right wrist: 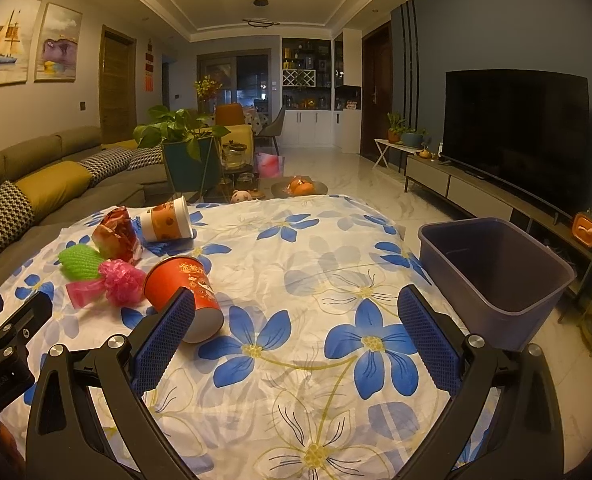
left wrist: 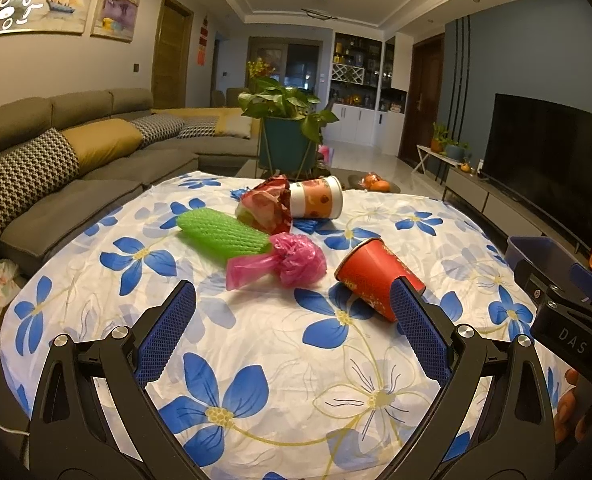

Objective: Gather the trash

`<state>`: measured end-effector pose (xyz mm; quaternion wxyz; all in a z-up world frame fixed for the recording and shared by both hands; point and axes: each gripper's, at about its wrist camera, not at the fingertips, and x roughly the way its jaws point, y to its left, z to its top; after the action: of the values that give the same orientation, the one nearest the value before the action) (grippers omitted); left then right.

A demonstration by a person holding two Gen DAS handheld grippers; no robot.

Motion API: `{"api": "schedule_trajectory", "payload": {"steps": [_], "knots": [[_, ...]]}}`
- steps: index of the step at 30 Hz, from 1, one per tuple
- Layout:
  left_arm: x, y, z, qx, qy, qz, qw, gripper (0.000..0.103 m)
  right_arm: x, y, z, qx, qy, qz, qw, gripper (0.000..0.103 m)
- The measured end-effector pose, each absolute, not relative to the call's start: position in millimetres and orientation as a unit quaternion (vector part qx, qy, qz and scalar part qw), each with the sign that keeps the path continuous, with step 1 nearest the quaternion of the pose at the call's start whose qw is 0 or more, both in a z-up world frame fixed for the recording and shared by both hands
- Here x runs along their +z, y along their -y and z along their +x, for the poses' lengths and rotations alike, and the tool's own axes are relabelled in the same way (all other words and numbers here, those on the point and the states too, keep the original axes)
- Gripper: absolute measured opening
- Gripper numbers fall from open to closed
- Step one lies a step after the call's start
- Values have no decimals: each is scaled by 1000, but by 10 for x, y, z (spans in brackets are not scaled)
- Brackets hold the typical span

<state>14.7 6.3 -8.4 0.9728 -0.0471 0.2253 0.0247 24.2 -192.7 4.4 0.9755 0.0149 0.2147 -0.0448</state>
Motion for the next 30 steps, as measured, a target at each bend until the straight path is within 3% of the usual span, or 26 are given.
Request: {"api": "schedule_trajectory", "payload": {"steps": [30], "knots": [[-123, -114, 209, 48, -224, -44, 973, 96, -72, 1843, 353, -20, -219, 18, 975, 98]]}}
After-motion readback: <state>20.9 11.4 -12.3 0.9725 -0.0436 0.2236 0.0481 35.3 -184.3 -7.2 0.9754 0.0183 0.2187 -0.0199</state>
